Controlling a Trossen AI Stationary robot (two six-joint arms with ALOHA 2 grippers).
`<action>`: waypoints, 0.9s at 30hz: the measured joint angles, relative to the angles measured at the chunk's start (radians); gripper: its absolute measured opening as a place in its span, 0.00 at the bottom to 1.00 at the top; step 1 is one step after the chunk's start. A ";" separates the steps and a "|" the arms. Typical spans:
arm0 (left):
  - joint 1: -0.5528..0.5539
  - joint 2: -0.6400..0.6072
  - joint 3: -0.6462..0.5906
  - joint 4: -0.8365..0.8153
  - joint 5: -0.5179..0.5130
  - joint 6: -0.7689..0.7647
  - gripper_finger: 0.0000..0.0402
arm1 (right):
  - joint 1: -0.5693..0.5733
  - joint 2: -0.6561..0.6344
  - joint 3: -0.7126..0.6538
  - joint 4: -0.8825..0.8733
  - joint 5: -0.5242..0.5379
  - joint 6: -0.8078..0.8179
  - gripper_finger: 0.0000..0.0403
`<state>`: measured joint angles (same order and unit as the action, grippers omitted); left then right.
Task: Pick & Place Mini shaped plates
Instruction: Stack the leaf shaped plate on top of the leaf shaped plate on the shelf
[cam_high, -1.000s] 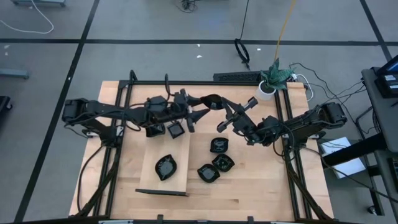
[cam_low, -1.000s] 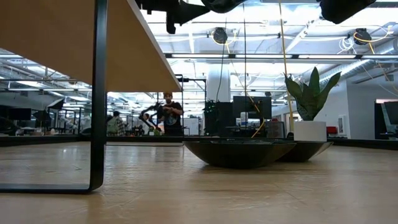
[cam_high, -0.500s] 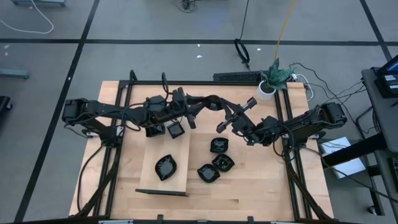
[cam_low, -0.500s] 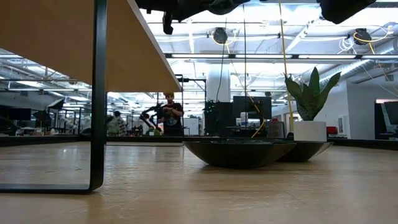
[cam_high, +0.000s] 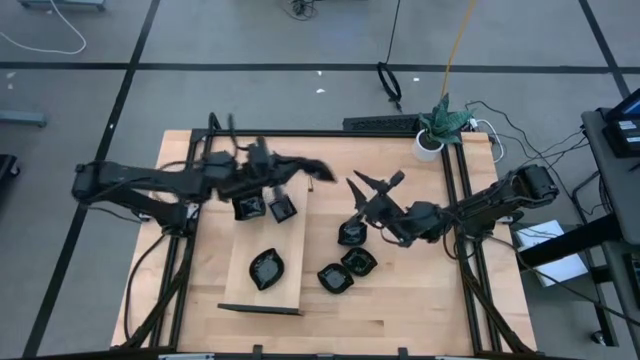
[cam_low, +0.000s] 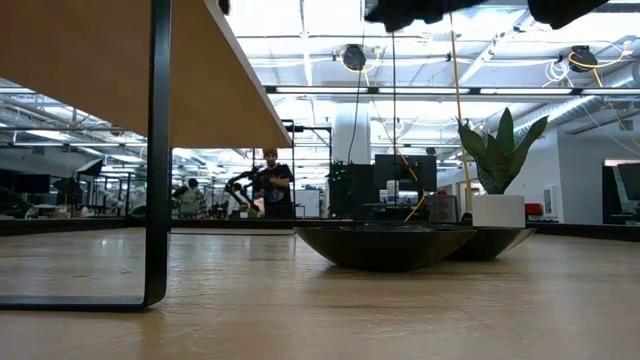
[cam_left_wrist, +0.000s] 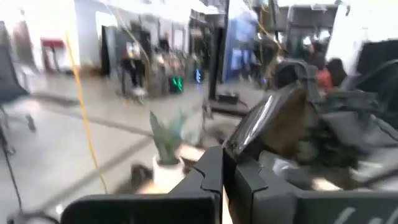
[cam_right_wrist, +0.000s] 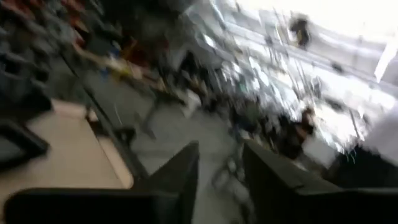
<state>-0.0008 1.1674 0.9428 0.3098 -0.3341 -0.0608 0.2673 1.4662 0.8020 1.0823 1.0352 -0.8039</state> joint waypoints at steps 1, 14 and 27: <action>-0.010 -0.030 0.016 -0.085 0.000 -0.030 0.01 | 0.006 0.000 0.000 -0.038 0.048 0.033 0.34; -0.351 0.107 0.577 -1.398 0.123 -0.579 0.00 | 0.024 0.000 -0.002 -0.411 0.246 0.364 0.57; -0.493 0.249 0.565 -1.544 0.161 -0.858 0.00 | 0.053 0.000 -0.002 -0.414 0.246 0.369 0.53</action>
<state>-0.4938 1.4166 1.5074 -1.2338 -0.1731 -0.9189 0.3200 1.4658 0.8001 0.6685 1.2812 -0.4348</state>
